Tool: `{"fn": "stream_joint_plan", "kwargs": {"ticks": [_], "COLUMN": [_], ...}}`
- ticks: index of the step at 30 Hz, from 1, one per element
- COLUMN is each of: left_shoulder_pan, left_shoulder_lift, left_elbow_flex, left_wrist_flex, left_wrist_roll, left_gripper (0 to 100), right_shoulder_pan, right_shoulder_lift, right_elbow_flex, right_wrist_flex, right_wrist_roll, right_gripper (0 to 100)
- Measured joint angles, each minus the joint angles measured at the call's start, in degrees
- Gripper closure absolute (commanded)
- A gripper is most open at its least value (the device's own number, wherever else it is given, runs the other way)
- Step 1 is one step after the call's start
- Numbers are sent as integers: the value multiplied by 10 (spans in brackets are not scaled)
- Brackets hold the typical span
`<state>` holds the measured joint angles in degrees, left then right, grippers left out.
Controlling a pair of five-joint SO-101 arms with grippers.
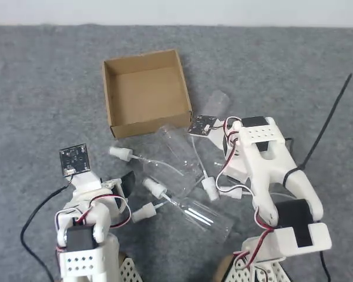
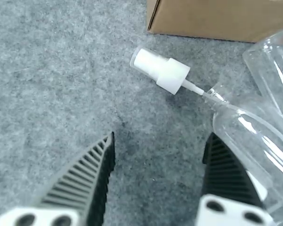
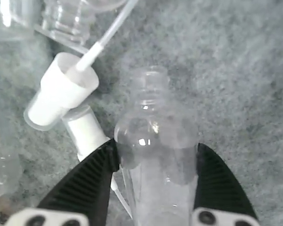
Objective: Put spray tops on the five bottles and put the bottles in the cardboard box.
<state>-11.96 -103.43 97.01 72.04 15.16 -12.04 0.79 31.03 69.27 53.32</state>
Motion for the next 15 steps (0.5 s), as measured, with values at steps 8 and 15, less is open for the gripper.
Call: {"fn": "stream_joint_plan", "kwargs": {"ticks": [8, 15], "left_shoulder_pan": [0, 0], "left_shoulder_lift": [0, 0], "left_elbow_flex": [0, 0], "left_wrist_flex": [0, 0], "left_wrist_roll": [0, 0], "left_gripper": [717, 717], "right_shoulder_pan": [0, 0], "right_shoulder_lift": [-31, -127], "right_elbow_flex": [0, 0], "right_wrist_flex": [28, 65], "right_wrist_roll": [-4, -47], "right_gripper": [829, 829]}}
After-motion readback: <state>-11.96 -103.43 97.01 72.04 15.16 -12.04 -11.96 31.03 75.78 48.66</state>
